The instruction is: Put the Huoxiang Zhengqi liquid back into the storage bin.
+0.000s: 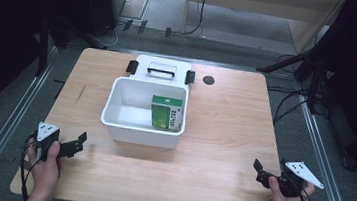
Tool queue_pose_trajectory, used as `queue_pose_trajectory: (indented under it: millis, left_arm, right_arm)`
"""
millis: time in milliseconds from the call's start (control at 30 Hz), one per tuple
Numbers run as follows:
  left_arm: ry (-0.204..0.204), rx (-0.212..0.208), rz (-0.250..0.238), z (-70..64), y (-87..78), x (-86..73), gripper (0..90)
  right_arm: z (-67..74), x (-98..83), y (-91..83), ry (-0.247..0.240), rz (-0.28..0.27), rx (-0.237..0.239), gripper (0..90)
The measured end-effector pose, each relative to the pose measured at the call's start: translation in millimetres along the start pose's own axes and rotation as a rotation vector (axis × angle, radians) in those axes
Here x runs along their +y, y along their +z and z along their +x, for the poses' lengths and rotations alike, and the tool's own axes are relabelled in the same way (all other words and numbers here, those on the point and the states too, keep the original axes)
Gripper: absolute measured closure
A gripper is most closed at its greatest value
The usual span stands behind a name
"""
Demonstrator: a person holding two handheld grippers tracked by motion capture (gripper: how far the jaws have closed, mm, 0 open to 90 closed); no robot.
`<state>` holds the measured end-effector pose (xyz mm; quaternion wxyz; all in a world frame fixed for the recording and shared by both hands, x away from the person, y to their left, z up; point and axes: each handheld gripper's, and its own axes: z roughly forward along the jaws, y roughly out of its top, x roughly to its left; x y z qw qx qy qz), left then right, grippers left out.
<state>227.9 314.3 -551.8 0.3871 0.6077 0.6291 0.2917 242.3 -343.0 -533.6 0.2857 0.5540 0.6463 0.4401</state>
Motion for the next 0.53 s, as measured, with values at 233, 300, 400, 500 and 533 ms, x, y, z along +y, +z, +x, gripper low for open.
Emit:
queue_pose_trajectory:
  millis: [233, 300, 400, 500, 533]
  left_arm:
    - [-0.003, -0.004, -0.002, 0.5, -0.3, -0.4, 2.0]
    - [-0.005, -0.004, 0.0, 0.9, -0.6, -0.3, 2.0]
    - [-0.013, -0.005, 0.002, 1.7, -0.7, -0.3, 2.0]
    - [-0.017, -0.009, 0.0, 2.4, -0.9, -0.6, 2.0]
    - [-0.018, -0.009, -0.001, 2.5, -0.8, -0.6, 2.0]
  right_arm:
    - [-12.0, -11.0, -9.4, 0.059, -0.027, 0.004, 0.0]
    - [-13.3, -12.2, -11.4, 0.079, -0.045, -0.002, 0.0]
    - [-12.4, -14.2, -15.0, 0.071, -0.065, -0.021, 0.0]
    - [-12.8, -15.6, -15.6, 0.078, -0.061, -0.016, 0.0]
    - [-13.6, -15.7, -15.4, 0.079, -0.059, -0.013, 0.0]
